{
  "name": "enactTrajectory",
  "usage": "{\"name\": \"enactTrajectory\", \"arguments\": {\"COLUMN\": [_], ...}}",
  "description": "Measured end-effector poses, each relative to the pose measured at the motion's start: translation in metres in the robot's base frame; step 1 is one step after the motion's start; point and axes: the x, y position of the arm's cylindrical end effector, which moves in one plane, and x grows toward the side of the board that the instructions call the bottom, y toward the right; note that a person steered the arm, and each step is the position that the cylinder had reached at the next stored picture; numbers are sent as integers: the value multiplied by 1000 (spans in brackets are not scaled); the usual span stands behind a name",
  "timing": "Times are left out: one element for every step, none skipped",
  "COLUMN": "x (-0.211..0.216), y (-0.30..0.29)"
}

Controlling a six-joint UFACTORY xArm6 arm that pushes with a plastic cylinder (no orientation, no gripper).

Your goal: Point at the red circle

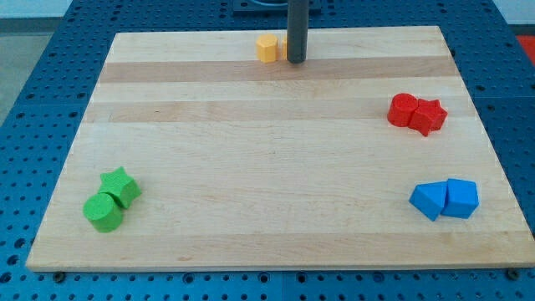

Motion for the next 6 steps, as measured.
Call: {"name": "enactTrajectory", "arguments": {"x": [3,6,-16,-63,-74,-68], "y": [0,28,63,66,31,4]}}
